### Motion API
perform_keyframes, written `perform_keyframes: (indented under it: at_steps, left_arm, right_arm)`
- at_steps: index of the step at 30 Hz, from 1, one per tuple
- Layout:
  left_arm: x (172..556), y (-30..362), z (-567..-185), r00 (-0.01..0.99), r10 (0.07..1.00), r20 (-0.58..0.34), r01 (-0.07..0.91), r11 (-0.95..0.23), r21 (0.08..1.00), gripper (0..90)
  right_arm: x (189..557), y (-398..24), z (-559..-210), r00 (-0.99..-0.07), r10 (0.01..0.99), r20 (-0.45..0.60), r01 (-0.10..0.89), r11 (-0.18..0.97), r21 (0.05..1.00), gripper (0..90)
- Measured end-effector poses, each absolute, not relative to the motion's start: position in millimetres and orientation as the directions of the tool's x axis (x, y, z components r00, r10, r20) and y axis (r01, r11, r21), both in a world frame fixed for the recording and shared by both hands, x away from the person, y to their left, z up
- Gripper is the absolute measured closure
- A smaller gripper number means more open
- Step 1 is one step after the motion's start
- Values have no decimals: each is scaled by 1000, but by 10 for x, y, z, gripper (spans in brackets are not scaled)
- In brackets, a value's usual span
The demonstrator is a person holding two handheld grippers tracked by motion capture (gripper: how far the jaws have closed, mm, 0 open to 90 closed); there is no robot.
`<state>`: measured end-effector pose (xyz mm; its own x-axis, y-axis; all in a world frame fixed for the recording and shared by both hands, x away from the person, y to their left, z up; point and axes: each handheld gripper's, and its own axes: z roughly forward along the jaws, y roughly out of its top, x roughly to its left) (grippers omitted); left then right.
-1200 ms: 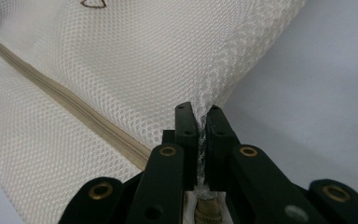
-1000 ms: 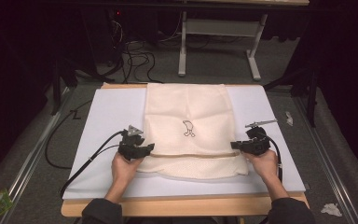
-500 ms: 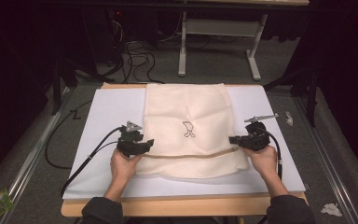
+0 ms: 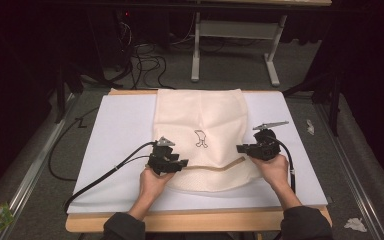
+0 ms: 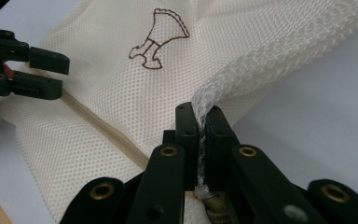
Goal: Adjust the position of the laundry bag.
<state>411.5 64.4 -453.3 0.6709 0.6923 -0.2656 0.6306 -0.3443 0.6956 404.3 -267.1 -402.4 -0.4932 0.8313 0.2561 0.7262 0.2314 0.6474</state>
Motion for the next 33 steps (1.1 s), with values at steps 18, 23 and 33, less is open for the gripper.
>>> perform_keyframes:
  at_steps: [18,23,33]
  left_arm:
    - [4047,400,-4367,744,620,-248,556,-370,745,577]
    - [4046,373,-4328,752,607,-257,552,-367,749,577]
    - [4057,240,-4233,778,567,-271,540,-382,751,590]
  right_arm:
    - [4037,-2530,-4020,-516,814,265,708,232,667,883]
    - [4056,-2470,-4010,-526,806,272,707,237,667,883]
    - [4092,-2354,-4018,-553,779,295,695,236,680,882]
